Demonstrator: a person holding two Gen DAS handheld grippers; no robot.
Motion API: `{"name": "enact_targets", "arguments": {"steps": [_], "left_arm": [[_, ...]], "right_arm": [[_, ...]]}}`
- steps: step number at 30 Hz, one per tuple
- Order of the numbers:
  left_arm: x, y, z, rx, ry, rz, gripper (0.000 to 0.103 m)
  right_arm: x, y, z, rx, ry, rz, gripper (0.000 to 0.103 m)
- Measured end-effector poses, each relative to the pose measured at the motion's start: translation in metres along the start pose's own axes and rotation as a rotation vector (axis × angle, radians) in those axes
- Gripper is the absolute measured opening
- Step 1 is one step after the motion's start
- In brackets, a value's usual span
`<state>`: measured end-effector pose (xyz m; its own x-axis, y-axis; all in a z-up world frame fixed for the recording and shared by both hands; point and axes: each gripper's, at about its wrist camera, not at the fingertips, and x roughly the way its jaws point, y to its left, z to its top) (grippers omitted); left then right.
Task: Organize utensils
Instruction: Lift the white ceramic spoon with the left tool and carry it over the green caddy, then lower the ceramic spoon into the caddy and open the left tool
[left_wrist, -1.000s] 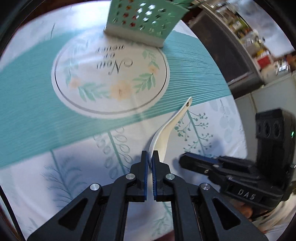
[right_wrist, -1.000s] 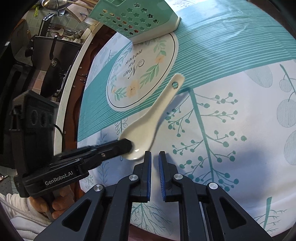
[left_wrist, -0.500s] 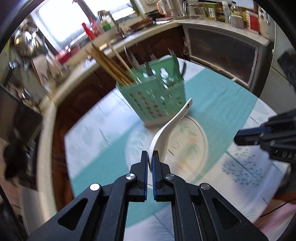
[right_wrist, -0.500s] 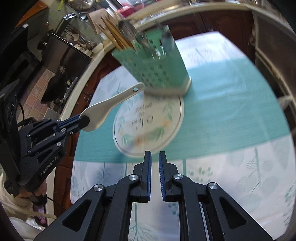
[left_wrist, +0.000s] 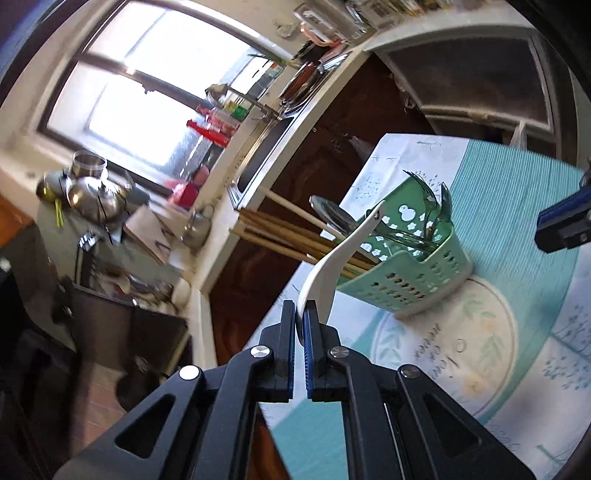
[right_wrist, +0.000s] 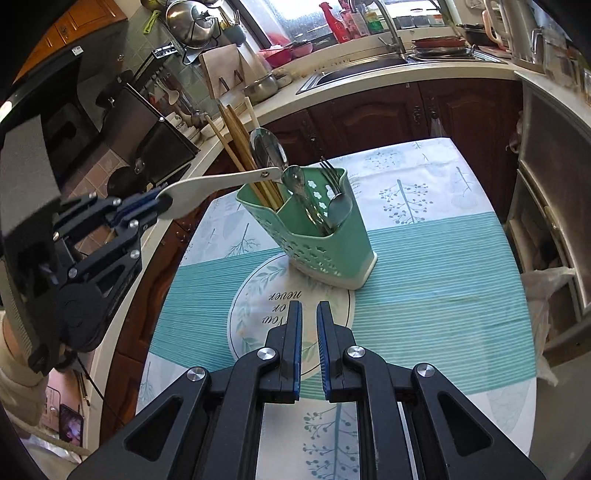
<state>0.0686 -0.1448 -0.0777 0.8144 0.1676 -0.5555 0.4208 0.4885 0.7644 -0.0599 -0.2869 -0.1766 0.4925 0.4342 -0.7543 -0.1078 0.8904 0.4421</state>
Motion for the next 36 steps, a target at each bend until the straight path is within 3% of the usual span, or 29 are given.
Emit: {"name": "enact_targets", "arguments": {"steps": [10, 19, 22, 24, 36], "left_arm": [[0.025, -0.038, 0.033, 0.231, 0.033, 0.023, 0.002], [0.044, -0.065, 0.051, 0.288, 0.059, 0.039, 0.003], [0.046, -0.069, 0.056, 0.280, 0.046, 0.043, 0.006], [0.047, -0.068, 0.058, 0.273, 0.036, 0.052, 0.015], [0.023, -0.039, 0.043, 0.030, 0.016, -0.029, 0.017]], "right_arm": [[0.018, -0.026, 0.023, -0.034, 0.026, 0.024, 0.010], [0.030, -0.033, 0.025, -0.051, 0.054, 0.040, 0.010], [0.031, -0.036, 0.023, -0.048, 0.059, 0.045, 0.010], [0.031, -0.037, 0.022, -0.051, 0.064, 0.049, 0.010], [0.041, -0.031, 0.027, -0.082, 0.081, 0.072, 0.010]]}}
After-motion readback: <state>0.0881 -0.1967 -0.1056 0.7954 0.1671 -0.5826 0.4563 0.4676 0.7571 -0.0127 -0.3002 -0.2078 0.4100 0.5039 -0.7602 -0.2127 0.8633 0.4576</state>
